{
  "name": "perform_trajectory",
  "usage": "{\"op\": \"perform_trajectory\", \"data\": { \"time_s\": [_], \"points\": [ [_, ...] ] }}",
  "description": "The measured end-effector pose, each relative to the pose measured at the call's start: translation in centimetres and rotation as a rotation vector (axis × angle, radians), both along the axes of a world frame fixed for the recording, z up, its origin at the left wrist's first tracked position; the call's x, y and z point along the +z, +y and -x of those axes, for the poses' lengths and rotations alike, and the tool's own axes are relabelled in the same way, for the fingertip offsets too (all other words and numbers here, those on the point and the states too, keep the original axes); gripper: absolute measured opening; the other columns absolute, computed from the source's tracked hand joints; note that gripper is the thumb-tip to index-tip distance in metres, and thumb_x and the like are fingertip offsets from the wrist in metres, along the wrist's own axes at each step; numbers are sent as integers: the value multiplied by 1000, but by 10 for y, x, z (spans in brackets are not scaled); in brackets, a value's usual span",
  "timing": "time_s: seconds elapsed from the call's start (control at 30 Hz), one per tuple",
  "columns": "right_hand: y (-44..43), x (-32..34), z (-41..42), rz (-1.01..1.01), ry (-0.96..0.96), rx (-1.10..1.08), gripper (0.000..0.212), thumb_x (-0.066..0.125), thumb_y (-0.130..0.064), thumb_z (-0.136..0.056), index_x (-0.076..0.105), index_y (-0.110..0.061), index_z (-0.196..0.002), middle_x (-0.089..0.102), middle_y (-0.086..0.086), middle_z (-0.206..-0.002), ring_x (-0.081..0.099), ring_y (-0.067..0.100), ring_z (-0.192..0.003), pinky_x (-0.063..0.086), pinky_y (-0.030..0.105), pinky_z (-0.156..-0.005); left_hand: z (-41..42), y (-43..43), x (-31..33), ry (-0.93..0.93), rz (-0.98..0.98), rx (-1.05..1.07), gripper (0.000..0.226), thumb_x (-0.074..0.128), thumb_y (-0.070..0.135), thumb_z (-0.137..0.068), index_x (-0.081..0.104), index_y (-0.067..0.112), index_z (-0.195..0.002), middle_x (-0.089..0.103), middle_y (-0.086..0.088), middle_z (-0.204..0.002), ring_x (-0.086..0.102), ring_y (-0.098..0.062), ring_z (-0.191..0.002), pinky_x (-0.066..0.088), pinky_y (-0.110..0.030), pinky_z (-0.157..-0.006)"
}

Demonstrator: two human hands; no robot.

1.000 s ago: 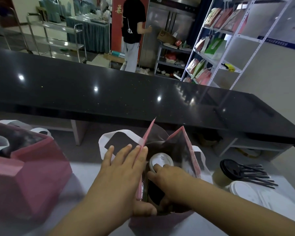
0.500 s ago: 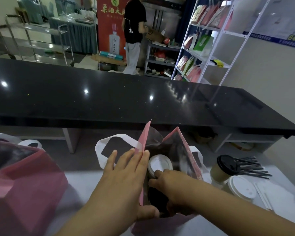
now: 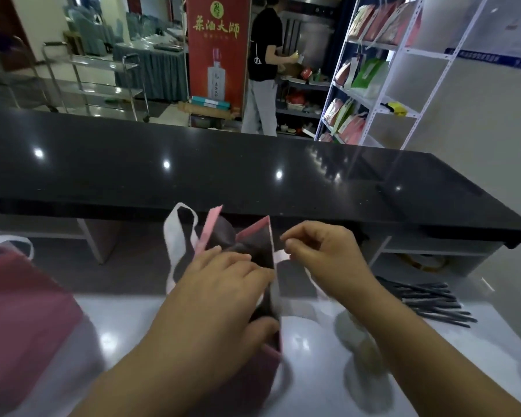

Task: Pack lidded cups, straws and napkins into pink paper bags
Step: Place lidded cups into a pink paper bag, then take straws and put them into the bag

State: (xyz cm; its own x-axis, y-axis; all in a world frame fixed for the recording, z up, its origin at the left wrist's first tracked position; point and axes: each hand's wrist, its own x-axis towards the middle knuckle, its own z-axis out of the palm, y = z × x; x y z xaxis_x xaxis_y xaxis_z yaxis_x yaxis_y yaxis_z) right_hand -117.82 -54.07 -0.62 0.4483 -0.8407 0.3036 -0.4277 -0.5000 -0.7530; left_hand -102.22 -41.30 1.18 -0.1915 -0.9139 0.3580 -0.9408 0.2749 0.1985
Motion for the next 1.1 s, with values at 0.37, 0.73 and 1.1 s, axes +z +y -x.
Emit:
{"op": "perform_trajectory", "data": {
  "time_s": [0.37,0.73,1.1],
  "points": [
    [-85,-97,257,-177,279,-429,21,63,-16,-84,65,-30,-69,68,-9,-71,63,12,-66,52,30,-58,192,-99,-48,137,-54,31,32,45,42,-89,61,30,-113,66,10,-106,53,-13,-103,38,-28,-87],
    [-150,-177,337,-183,719,-390,29,56,-13,-88,60,-19,-117,52,4,-124,59,26,-101,48,34,-81,245,-141,-81,150,-139,238,31,44,41,-90,54,33,-119,62,12,-111,50,-12,-106,38,-27,-82],
    [-189,-182,353,-142,874,-231,17,59,-29,-88,69,-28,-102,59,-6,-111,60,15,-92,44,25,-70,250,-168,-99,140,-212,318,31,45,42,-88,56,32,-115,62,12,-109,50,-11,-105,38,-26,-79]
  ]
}}
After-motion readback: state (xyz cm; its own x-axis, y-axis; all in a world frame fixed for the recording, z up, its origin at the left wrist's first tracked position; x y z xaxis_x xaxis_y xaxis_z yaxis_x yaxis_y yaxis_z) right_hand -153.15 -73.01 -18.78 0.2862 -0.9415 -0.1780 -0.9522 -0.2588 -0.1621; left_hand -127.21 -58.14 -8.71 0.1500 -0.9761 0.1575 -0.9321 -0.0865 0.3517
